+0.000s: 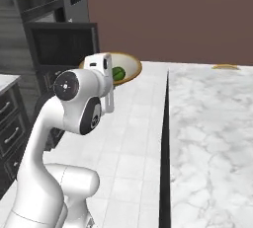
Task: Pick the avocado from the sink and place it in the bowl. Then pick the bowl and place it in the microwave. Then close the microwave door and press the start button.
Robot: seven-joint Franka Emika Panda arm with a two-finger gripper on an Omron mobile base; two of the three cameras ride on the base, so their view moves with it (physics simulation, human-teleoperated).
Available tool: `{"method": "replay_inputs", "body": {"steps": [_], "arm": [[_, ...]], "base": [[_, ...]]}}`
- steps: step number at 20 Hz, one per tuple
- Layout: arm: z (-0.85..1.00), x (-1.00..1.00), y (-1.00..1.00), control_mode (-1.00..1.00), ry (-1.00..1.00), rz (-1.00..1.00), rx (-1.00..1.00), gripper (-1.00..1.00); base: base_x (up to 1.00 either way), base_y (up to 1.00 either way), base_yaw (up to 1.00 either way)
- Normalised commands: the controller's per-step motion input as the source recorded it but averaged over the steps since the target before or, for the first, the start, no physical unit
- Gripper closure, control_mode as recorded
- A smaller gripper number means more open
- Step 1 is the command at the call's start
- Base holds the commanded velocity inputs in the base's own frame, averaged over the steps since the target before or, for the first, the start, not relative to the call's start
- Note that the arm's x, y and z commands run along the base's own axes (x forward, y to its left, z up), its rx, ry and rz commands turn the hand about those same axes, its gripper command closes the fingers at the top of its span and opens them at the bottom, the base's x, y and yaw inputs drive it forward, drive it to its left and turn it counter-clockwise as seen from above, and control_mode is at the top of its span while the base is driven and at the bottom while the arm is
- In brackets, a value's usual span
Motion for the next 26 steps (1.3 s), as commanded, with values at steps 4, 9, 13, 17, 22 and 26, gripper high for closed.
{"method": "replay_inputs", "body": {"steps": [4,9,13,17,22,26], "arm": [[0.0,0.0,0.0,1.0,0.0,0.0,0.0,1.0],[0.0,0.0,0.0,1.0,0.0,0.0,0.0,1.0],[0.0,0.0,0.0,1.0,0.0,0.0,0.0,1.0],[0.0,0.0,0.0,1.0,0.0,0.0,0.0,1.0],[0.0,0.0,0.0,1.0,0.0,0.0,0.0,1.0],[0.0,0.0,0.0,1.0,0.0,0.0,0.0,1.0]], "base": [[0.88,0.42,-0.22],[0.79,-0.06,-0.16],[0.86,-0.04,-0.1],[0.88,-0.07,-0.01],[0.83,-0.05,0.0],[0.56,-0.38,0.0]]}}
